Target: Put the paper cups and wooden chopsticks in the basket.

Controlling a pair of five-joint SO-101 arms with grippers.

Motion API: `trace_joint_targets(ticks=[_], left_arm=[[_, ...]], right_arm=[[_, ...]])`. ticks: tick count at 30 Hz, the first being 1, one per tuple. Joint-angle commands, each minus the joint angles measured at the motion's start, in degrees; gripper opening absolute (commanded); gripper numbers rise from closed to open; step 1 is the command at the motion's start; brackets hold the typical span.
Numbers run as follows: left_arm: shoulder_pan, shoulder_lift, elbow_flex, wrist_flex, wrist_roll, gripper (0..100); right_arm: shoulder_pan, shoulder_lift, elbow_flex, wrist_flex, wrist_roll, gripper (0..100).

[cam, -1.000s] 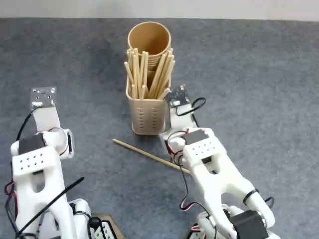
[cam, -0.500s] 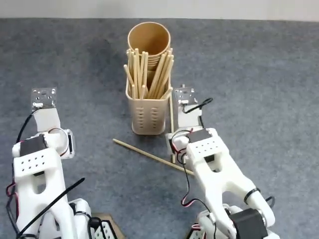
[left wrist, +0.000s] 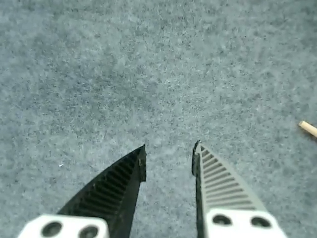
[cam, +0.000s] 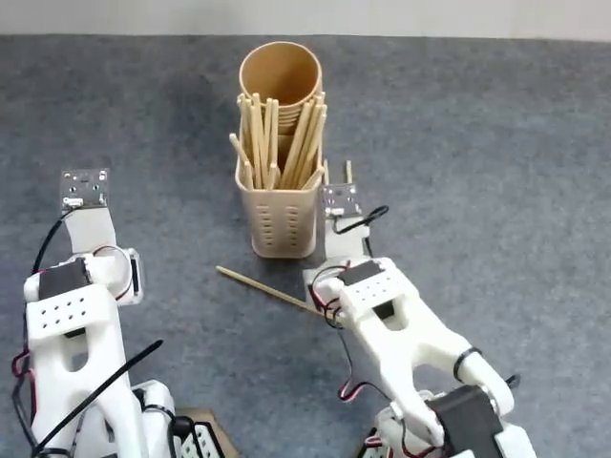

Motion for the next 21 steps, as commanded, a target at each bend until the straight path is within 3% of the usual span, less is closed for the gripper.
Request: trace_joint_targets(ticks=[1, 9, 13, 21], left_arm=[[0.0, -1.2, -0.2, -0.9, 0.5, 18], [0.0, -1.2, -0.2, -0.9, 0.5, 18], [0.0, -1.2, -0.2, -0.7, 0.5, 18], [0.0, -1.3, -0.2, -0.6, 0.6, 18]], right_arm=[[1.9, 3.7, -0.5, -0.9, -0.1, 15.6], [5.1, 4.4, -4.2, -0.5, 4.8, 15.6], [6.5, 3.2, -4.3, -0.5, 12.8, 15.6], [16.1, 3.6, -7.3, -0.5, 18.1, 15.6]])
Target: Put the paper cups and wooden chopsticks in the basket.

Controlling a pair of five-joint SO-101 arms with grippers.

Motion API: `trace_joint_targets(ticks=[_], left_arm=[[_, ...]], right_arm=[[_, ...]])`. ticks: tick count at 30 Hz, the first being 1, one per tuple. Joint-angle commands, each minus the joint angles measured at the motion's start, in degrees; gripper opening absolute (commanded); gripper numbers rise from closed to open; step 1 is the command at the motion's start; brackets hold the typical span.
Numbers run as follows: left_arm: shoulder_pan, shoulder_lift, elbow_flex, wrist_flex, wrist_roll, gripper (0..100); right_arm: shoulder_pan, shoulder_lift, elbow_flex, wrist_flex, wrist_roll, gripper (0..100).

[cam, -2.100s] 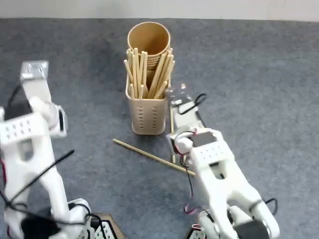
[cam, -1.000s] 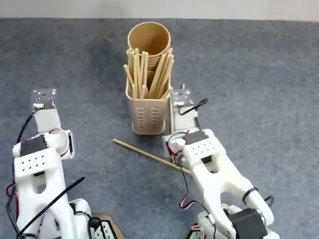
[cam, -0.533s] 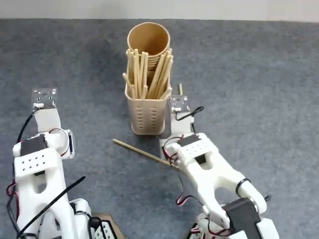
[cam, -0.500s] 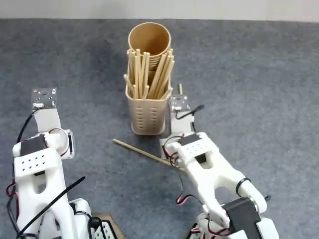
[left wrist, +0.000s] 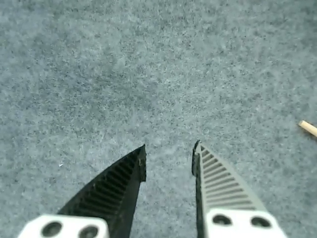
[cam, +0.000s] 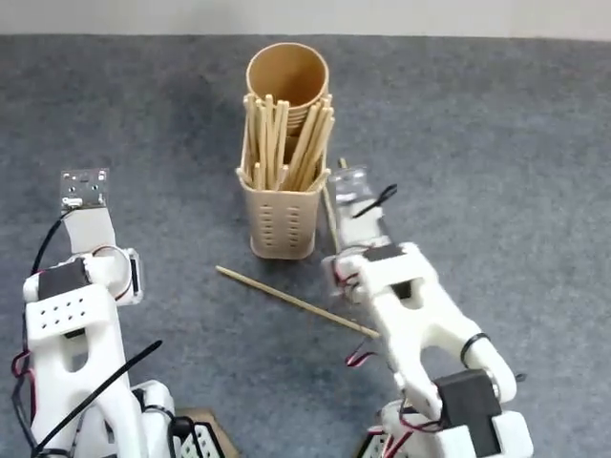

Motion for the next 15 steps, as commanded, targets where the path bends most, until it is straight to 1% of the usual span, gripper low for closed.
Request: trace_joint_targets(ticks=[1, 4, 8, 10, 13, 15], left_arm=[[0.0, -1.3, -0.2, -0.6, 0.6, 18], [0.0, -1.3, -0.2, -0.6, 0.6, 18], [0.0, -1.3, -0.2, -0.5, 0.6, 18], [0.0, -1.3, -0.2, -0.5, 0.6, 18], [0.0, -1.3, -0.2, -0.5, 0.6, 18], [0.9, -1.2, -0.2, -0.6, 0.6, 18]], right_arm=[[4.6, -0.8, -2.4, -0.1, 1.7, 15.6], [5.8, -1.1, -4.3, -0.2, 3.4, 15.6], [8.3, -0.7, -7.9, -0.2, 3.8, 15.6], [9.5, -0.7, -9.2, -0.2, 5.4, 15.6], [10.0, -0.6, -9.7, -0.2, 8.4, 15.9], [9.6, -0.7, -9.6, 0.0, 9.2, 16.1]])
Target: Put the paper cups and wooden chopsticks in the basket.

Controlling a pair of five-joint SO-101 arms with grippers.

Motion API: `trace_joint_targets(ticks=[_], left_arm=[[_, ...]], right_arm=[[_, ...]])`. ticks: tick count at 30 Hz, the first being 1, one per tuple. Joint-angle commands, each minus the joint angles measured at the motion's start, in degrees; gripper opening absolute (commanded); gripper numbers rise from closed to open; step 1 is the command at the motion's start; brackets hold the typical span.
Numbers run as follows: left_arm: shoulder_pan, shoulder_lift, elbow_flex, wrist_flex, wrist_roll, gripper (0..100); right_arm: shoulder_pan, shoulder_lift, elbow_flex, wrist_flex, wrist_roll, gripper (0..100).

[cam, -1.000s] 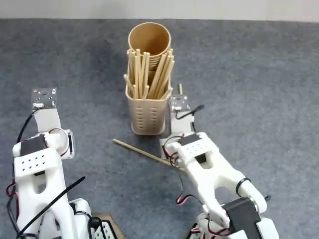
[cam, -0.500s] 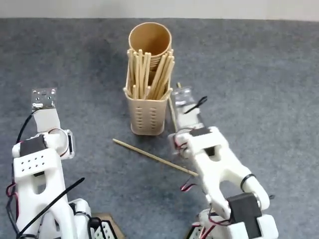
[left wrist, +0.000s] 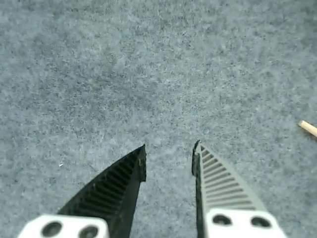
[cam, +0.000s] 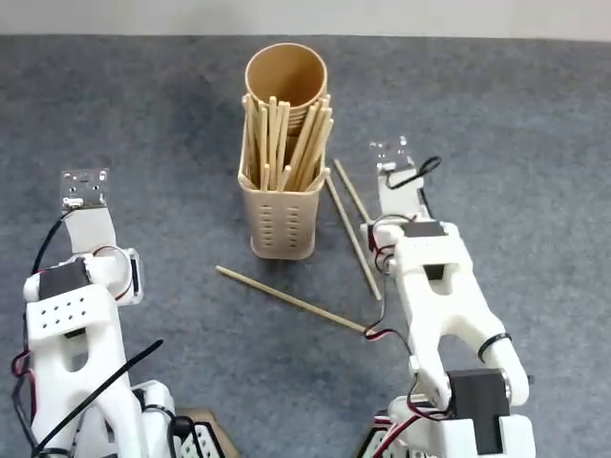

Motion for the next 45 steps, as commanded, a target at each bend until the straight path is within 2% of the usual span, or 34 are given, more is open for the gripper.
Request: trace_joint_targets(ticks=[1, 6, 15, 21, 27, 37, 45], left_arm=[[1.5, -1.2, -0.1, -0.6, 0.6, 18], [2.7, -1.5, 1.0, -0.9, 0.6, 18], [2.8, -1.5, 1.1, -0.9, 0.6, 18], [2.8, -1.5, 1.2, -0.9, 0.6, 18], [2.8, -1.5, 1.2, -0.9, 0.6, 18], [2.8, -1.5, 1.2, -0.9, 0.6, 18], [2.8, -1.5, 1.3, -0.9, 0.6, 18]], right_arm=[[0.0, -0.7, -2.3, 0.7, 1.8, 16.6], [-3.3, -1.3, -2.6, 6.1, 2.4, 26.3], [-11.8, -0.6, -3.5, 4.6, 9.8, 26.8], [-8.5, -0.5, 0.6, 0.0, 14.2, 26.8], [-4.6, -0.5, 5.4, -6.3, 15.1, 26.8], [-7.4, 2.1, 12.8, -10.4, 15.2, 26.8], [-7.4, 2.6, 9.2, -7.5, 13.0, 26.7]])
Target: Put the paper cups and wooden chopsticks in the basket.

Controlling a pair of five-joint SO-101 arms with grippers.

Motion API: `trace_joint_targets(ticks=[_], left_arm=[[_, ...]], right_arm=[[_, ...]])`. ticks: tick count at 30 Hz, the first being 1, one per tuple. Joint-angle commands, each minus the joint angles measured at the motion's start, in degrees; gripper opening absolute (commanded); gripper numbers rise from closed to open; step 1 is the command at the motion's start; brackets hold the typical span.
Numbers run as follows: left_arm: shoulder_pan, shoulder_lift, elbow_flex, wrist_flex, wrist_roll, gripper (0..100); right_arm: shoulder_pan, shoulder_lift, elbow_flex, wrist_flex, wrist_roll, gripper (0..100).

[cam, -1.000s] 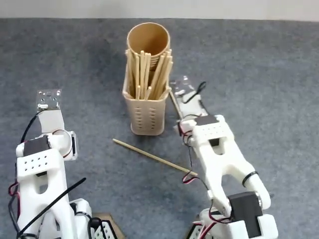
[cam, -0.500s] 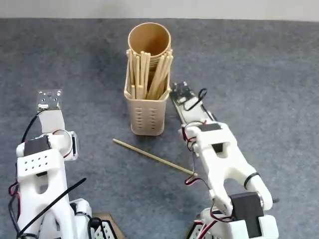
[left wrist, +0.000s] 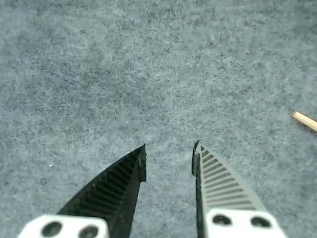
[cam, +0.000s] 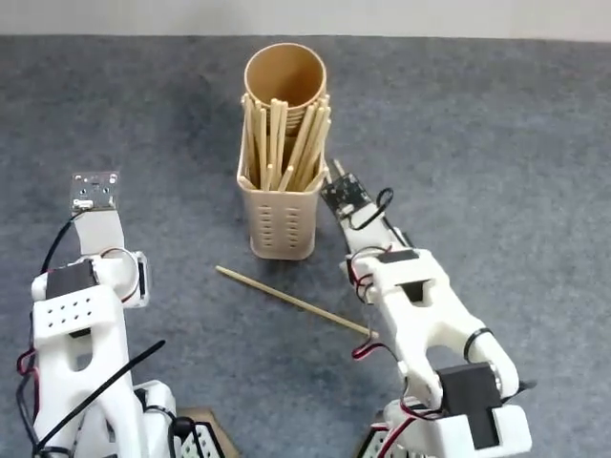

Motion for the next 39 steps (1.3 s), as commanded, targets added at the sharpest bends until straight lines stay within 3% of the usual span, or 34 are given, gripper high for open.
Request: trace_joint_targets(ticks=[1, 5, 13, 22, 29, 39], left_arm=[[1.0, -1.5, -0.1, -0.7, 0.6, 18], [1.1, -1.5, -0.1, -0.7, 0.7, 18], [1.1, -1.5, -0.1, -0.7, 0.8, 18], [1.1, -1.5, -0.1, -0.7, 0.8, 18], [1.1, -1.5, -0.1, -0.6, 0.8, 18], [1.1, -1.5, 0.0, -0.6, 0.8, 18]], right_arm=[[-0.8, -2.0, -1.4, 0.5, -3.3, 26.7], [0.1, -10.7, -1.2, 5.8, -7.4, 26.7], [-4.4, -21.8, 2.9, 12.4, -7.6, 26.7], [-4.2, -8.6, 3.5, 12.2, -3.7, 26.7], [1.4, 2.3, -4.6, 8.1, -3.8, 26.7], [6.5, 3.5, -11.6, 8.1, -3.9, 26.7]])
